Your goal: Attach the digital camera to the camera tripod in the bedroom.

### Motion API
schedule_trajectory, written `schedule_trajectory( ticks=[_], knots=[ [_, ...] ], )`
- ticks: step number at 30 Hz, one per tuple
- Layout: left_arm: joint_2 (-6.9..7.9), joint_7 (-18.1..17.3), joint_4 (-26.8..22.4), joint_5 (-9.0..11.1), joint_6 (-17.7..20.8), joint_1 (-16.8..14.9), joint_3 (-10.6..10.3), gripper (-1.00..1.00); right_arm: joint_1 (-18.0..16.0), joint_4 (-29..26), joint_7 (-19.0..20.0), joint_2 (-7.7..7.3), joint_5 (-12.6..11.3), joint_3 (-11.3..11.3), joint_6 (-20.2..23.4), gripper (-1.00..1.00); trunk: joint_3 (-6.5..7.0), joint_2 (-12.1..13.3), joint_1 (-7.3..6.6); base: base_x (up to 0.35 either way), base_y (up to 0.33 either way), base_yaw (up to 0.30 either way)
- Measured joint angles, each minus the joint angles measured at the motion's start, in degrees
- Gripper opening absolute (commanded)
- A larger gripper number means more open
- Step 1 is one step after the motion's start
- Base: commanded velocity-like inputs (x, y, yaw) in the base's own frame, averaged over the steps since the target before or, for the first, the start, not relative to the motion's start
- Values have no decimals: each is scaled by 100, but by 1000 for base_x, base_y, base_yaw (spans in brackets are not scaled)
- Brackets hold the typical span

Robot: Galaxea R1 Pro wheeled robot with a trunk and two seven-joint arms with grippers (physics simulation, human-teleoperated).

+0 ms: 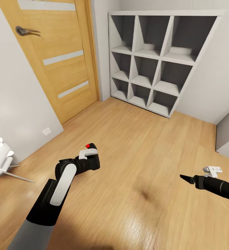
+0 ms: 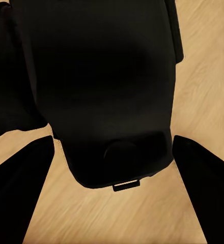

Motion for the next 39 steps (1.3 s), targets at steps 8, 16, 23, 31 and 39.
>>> schedule_trajectory(
  ticks=[8, 16, 23, 31, 39],
  knots=[
    [-29, -9, 6, 26, -1, -22, 3, -100, -2, 0, 0, -4, 0, -3, 2, 100, 200, 321, -176, 1, -1, -175],
    [-65, -28, 31, 35, -5, -34, 43, -100, -8, 0, 0, -1, 0, -3, 10, 100, 400, 642, -351, 0, 0, -176],
    [-72, -42, 101, 43, -8, -26, 138, -100, -25, 0, 0, -4, 0, -1, 22, 100, 576, 923, -505, 0, 0, -177],
    [-75, -50, 206, 66, -7, -15, 162, -100, -35, 0, 0, -9, 0, -3, 29, 100, 776, 1244, -681, 0, 0, -177],
    [-135, -191, 221, 87, -13, -8, 133, -100, -101, 0, 5, -39, 0, -18, 34, 100, 977, 1565, -857, 0, 0, -177]
  ],
)
